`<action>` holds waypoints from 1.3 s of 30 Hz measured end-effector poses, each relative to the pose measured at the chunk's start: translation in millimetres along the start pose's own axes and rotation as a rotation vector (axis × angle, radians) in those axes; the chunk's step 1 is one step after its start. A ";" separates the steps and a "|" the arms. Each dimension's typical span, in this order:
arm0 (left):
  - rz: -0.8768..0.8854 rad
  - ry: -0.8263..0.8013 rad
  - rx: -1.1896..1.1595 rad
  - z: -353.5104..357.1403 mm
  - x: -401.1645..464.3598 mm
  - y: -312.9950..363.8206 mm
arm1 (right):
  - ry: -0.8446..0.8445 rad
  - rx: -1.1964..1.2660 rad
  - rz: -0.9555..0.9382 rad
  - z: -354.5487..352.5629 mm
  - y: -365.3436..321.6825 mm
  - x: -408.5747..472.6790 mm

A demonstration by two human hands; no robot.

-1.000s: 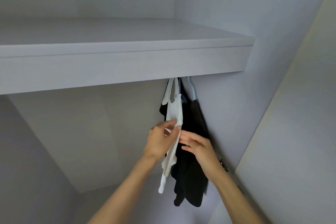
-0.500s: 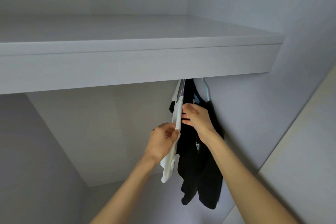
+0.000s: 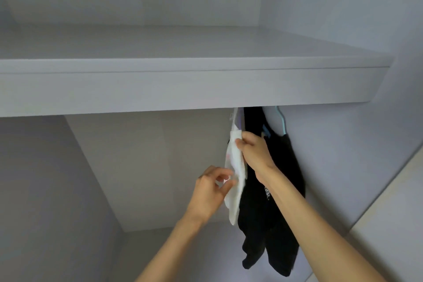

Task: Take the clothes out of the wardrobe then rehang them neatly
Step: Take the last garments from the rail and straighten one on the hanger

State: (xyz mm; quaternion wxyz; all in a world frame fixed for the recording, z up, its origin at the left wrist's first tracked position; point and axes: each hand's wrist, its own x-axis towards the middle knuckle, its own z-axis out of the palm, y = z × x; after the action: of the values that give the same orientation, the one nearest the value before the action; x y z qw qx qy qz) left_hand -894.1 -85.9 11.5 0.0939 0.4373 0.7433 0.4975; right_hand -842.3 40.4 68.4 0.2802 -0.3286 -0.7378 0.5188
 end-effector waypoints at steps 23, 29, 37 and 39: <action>-0.582 0.406 0.479 -167.9 -325.5 -148.4 | -0.707 -0.549 -0.440 149.4 64.1 -161.6; -0.846 0.584 0.403 -153.2 -462.5 -144.2 | -0.946 -0.526 -0.478 228.7 91.4 -232.4; -1.228 0.878 0.453 -104.0 -584.1 -96.7 | -1.338 -0.537 -0.911 304.7 93.7 -318.6; -1.305 0.932 0.408 -74.0 -600.5 -73.5 | -1.430 -0.516 -0.982 313.3 96.5 -338.9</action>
State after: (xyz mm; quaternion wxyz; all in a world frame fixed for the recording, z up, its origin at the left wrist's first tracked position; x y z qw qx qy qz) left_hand -617.3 -590.1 -190.3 -0.0354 -0.3248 0.8861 0.3286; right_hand -847.4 -381.0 -143.2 -0.1375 0.3713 -0.8864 0.2399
